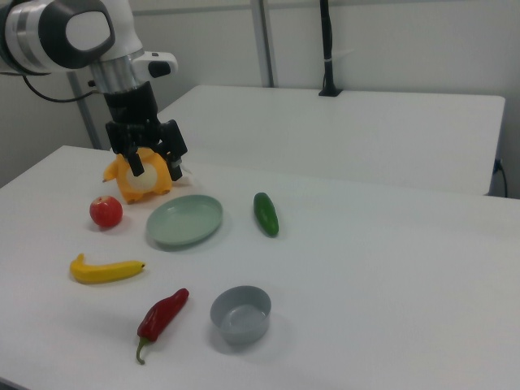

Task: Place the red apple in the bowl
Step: 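Move the open gripper over the red apple beside the banana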

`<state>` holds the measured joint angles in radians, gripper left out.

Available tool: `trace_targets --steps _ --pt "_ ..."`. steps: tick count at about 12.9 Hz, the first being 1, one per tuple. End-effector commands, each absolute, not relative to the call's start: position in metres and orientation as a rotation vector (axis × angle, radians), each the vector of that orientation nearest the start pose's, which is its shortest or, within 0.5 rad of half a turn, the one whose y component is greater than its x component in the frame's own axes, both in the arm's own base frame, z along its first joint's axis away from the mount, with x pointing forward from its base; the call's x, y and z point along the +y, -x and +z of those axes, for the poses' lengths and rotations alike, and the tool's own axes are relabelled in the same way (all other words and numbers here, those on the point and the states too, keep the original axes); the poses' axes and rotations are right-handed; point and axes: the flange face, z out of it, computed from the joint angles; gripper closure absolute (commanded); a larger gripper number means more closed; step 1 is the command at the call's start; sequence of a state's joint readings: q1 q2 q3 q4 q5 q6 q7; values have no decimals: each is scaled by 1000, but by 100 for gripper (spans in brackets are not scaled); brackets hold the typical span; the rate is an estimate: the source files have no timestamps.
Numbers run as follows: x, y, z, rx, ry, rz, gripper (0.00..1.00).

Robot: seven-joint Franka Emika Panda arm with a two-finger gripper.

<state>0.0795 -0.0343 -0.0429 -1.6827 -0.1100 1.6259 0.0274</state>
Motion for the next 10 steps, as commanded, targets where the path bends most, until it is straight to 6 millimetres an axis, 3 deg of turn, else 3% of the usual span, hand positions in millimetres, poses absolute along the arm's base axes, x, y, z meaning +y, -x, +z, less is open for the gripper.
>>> trace_targets --steps 1,4,5,10 --pt "11 -549 589 -11 3233 54 0" --pt "16 -552 584 -11 3229 60 0" --pt "25 -559 572 -32 3229 89 0" --pt "68 -593 556 44 3237 82 0"
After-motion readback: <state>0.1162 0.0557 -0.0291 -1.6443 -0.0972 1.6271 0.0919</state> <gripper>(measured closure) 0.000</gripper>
